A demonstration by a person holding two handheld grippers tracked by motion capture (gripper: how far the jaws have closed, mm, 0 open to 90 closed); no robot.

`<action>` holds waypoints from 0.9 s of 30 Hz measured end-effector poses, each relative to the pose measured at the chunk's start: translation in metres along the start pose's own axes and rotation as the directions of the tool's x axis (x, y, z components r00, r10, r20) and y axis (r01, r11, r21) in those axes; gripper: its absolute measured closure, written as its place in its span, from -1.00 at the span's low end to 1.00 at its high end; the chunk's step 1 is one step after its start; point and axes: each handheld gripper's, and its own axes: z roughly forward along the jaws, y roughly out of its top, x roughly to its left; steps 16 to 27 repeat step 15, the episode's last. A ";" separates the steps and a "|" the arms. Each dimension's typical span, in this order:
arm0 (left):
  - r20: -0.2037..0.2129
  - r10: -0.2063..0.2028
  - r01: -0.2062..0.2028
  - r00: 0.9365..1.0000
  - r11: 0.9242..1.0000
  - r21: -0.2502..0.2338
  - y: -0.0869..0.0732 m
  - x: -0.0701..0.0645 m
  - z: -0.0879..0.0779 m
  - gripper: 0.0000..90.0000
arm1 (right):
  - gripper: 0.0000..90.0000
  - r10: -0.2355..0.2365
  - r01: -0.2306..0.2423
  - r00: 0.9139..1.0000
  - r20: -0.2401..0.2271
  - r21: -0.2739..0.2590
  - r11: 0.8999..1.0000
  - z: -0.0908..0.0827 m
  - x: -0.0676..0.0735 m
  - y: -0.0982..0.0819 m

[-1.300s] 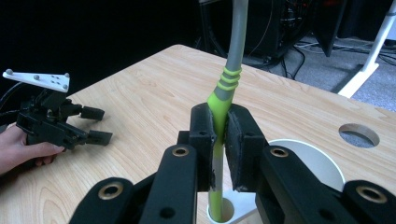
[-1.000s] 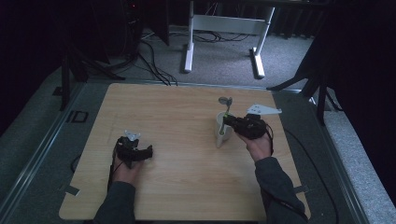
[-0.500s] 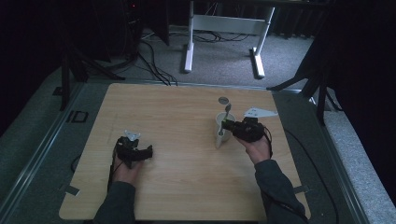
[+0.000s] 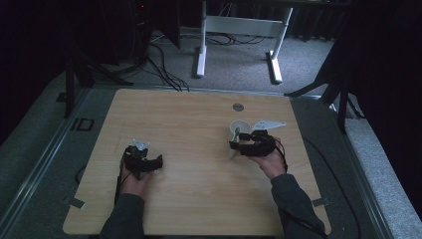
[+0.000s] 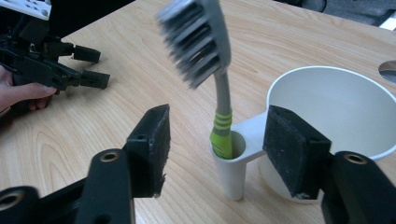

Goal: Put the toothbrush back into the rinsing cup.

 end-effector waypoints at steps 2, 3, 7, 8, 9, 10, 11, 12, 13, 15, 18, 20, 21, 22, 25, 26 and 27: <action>0.000 0.000 0.000 1.000 1.000 0.000 0.000 0.000 0.000 -0.68 | -0.15 -0.006 0.006 1.000 0.004 -0.009 1.000 -0.002 0.001 0.000; 0.000 0.000 0.000 1.000 1.000 0.000 0.000 0.000 0.000 -0.68 | -0.15 -0.006 0.006 1.000 0.004 -0.009 1.000 -0.002 0.001 0.000; 0.000 0.000 0.000 1.000 1.000 0.000 0.000 0.000 0.000 -0.68 | -0.20 -0.001 0.002 1.000 0.005 -0.022 1.000 -0.006 0.002 0.001; 0.000 0.000 0.000 1.000 1.000 0.000 0.000 0.000 0.000 -0.68 | -0.21 -0.001 0.001 1.000 0.005 -0.023 1.000 -0.007 0.002 0.000; 0.000 0.000 0.000 1.000 1.000 0.000 0.000 0.000 0.000 -0.68 | -0.23 0.002 -0.002 1.000 0.005 -0.023 1.000 -0.008 0.002 0.000; 0.000 0.000 0.000 1.000 1.000 0.000 0.000 0.000 0.000 -0.68 | -0.23 0.002 -0.002 1.000 0.005 -0.023 1.000 -0.008 0.002 0.000; 0.000 0.000 0.000 1.000 1.000 0.000 0.000 0.000 0.000 -0.68 | -0.26 0.005 -0.005 1.000 0.008 -0.025 1.000 -0.009 0.002 -0.002; 0.000 0.000 0.000 1.000 1.000 0.000 0.000 0.000 0.000 -0.68 | -0.27 0.006 -0.006 1.000 0.008 -0.026 1.000 -0.010 0.003 -0.003; 0.000 0.000 0.000 1.000 1.000 0.000 0.000 0.000 0.000 -0.68 | -0.27 0.006 -0.006 1.000 0.008 -0.026 1.000 -0.010 0.003 -0.003; 0.000 0.000 0.000 1.000 1.000 0.000 0.000 0.000 0.000 -0.68 | -0.30 0.008 -0.008 1.000 0.018 -0.032 0.999 -0.015 0.003 -0.007; 0.000 0.000 0.000 1.000 1.000 0.000 0.000 0.000 0.000 -0.68 | -0.30 0.008 -0.008 1.000 0.018 -0.032 0.999 -0.015 0.003 -0.007; 0.000 0.000 0.000 1.000 1.000 0.000 0.000 0.000 0.000 -0.68 | -0.30 0.008 -0.008 1.000 0.018 -0.032 0.999 -0.015 0.003 -0.007; 0.000 0.000 0.000 1.000 1.000 0.000 0.000 0.000 0.000 -0.68 | -0.30 0.008 -0.008 1.000 0.018 -0.032 0.999 -0.015 0.003 -0.007; 0.000 0.000 0.000 1.000 1.000 0.000 0.000 0.000 0.000 -0.68 | -0.30 0.008 -0.008 1.000 0.018 -0.032 0.999 -0.015 0.003 -0.007; 0.000 0.000 0.000 1.000 1.000 0.000 0.000 0.000 0.000 -0.68 | -0.30 0.008 -0.008 1.000 0.018 -0.032 0.999 -0.015 0.003 -0.007; 0.000 0.000 0.000 1.000 1.000 0.000 0.000 0.000 0.000 -0.68 | -0.30 0.008 -0.008 1.000 0.018 -0.032 0.999 -0.015 0.003 -0.007; 0.000 0.000 0.000 1.000 1.000 0.000 0.000 0.000 0.000 -0.68 | -0.30 0.008 -0.008 1.000 0.018 -0.032 0.999 -0.015 0.003 -0.007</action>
